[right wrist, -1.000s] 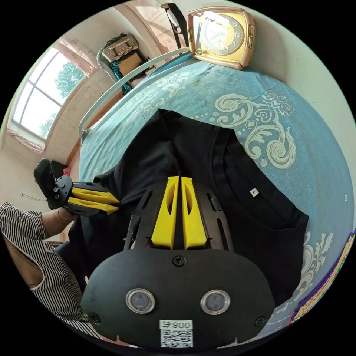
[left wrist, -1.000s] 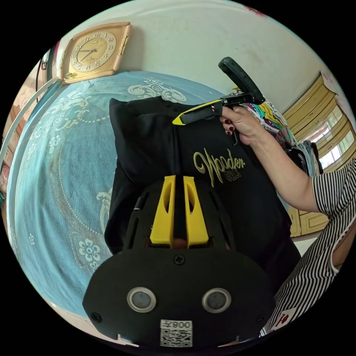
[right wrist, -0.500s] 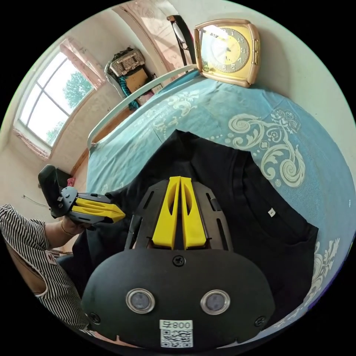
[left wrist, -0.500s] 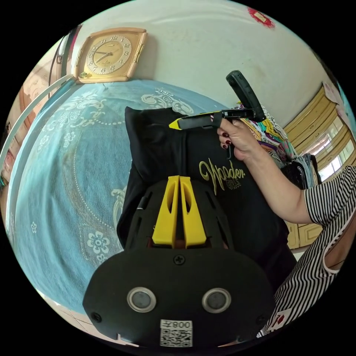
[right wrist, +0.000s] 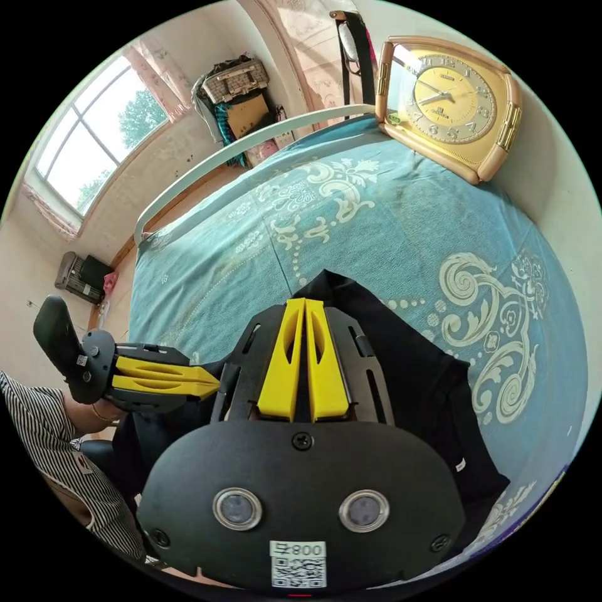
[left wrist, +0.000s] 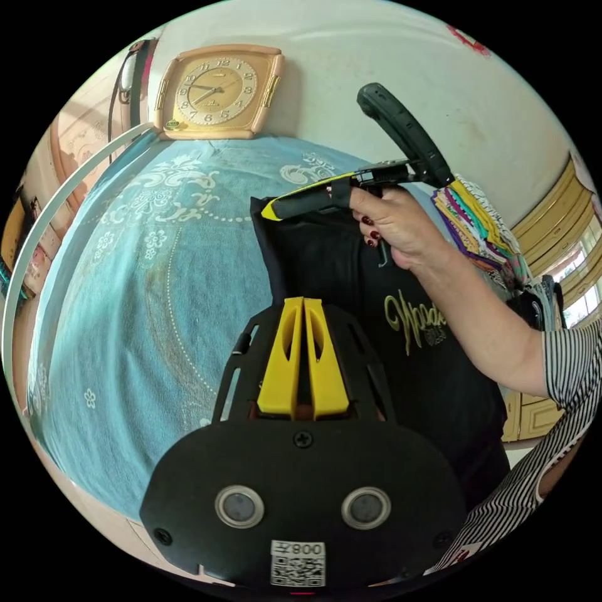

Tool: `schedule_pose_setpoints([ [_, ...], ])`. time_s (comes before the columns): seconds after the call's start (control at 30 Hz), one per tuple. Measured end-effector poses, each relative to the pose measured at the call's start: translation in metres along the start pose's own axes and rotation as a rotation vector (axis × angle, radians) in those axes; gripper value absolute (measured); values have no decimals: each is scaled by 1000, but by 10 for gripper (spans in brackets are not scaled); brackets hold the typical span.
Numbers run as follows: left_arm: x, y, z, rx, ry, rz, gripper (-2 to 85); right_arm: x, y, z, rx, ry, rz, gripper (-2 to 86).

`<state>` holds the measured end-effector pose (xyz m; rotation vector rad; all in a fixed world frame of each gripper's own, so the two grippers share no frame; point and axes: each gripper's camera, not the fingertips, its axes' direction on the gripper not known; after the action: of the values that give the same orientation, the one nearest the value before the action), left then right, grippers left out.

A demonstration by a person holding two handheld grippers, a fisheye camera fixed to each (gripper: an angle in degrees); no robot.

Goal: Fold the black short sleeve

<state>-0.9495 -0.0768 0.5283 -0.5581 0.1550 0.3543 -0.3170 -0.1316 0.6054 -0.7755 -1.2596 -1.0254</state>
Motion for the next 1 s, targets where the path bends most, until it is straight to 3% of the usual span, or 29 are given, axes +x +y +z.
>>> schedule_pose_setpoints([
  [0.23, 1, 12, -4, 35, 18, -16, 1, 3, 18, -4, -21, -36, 33, 1],
  [0.43, 9, 33, -14, 59, 149, 14, 1, 17, 129, -80, 176, -101, 149, 1],
  [0.6, 16, 38, -3, -8, 120, 22, 1, -5, 180, -61, 26, -27, 150, 1],
  [0.7, 22, 43, -16, 39, 143, 31, 1, -1, 197, -79, 95, -100, 184, 1],
  [0.87, 52, 45, -17, 49, 320, 119, 2, -13, 307, -151, 226, -13, 296, 1],
  [1.0, 96, 33, -3, 9, 318, 252, 2, -18, 421, -196, 213, 164, 518, 1],
])
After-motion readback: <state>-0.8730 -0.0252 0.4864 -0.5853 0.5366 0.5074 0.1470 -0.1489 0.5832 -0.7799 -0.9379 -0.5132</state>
